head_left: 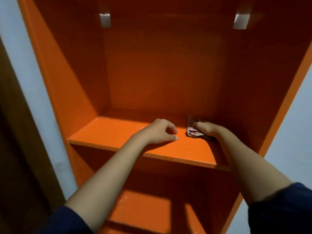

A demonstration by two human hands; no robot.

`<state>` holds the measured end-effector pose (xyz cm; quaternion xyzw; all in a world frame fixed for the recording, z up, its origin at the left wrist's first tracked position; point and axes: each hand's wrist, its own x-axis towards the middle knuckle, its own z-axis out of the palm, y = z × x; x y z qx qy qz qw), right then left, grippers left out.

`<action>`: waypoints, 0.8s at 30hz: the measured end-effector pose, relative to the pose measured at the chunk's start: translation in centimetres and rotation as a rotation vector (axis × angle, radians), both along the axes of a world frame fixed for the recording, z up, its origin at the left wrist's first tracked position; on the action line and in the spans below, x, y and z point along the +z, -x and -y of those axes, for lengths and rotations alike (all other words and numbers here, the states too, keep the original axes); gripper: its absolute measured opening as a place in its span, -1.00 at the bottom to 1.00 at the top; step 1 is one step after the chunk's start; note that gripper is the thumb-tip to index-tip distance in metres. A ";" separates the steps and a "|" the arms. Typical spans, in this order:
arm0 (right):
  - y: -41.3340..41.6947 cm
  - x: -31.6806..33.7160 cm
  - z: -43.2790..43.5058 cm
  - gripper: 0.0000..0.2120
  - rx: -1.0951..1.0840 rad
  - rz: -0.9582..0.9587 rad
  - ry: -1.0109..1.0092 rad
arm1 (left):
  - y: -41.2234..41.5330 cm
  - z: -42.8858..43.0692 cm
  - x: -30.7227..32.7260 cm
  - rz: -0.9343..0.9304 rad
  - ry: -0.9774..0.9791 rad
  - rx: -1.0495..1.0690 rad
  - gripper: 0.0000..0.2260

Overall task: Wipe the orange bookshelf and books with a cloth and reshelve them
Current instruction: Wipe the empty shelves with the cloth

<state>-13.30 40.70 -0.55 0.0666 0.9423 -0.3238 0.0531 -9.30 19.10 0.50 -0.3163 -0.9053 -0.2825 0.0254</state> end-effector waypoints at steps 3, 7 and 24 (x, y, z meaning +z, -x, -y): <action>1.5 -0.3 0.3 -0.33 0.098 -0.011 -0.038 | -0.7 2.0 0.1 0.032 -0.052 0.087 -0.77; 1.3 0.1 2.2 -0.19 0.229 -0.047 -0.073 | -1.5 4.8 -0.4 0.014 -0.101 0.220 -0.82; 1.3 0.6 8.1 -0.58 0.702 -0.143 -0.125 | -3.7 16.2 0.6 -0.857 -0.544 1.010 -0.54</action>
